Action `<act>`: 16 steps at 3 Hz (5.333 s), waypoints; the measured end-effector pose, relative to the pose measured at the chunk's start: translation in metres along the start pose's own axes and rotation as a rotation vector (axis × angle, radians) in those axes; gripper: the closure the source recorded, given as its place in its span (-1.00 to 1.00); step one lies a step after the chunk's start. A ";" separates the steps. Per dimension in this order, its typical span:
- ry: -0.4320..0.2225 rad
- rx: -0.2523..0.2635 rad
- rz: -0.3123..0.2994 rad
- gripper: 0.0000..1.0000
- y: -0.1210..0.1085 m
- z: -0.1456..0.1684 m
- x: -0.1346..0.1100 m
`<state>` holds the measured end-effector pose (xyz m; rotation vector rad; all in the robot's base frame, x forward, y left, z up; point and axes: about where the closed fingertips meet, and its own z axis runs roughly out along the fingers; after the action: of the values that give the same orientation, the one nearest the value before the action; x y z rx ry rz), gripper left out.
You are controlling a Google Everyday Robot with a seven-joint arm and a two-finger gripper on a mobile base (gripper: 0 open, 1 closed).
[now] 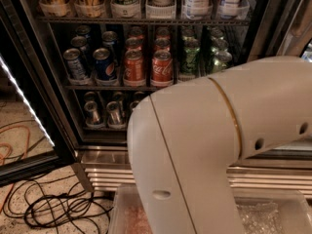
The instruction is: Pick water bottle from bottom shelf of fridge
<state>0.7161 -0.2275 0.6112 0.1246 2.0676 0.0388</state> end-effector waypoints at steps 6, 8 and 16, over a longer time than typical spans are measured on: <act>-0.005 -0.002 0.025 -0.13 0.003 0.011 -0.001; -0.005 -0.002 0.025 0.80 0.003 0.011 -0.001; 0.039 -0.062 0.005 1.00 0.024 -0.003 0.000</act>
Offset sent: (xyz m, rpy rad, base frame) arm 0.0367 -0.0199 -0.0089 0.0483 -0.0379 -0.0544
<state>0.7153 -0.2040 0.6147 0.0917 2.1030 0.1092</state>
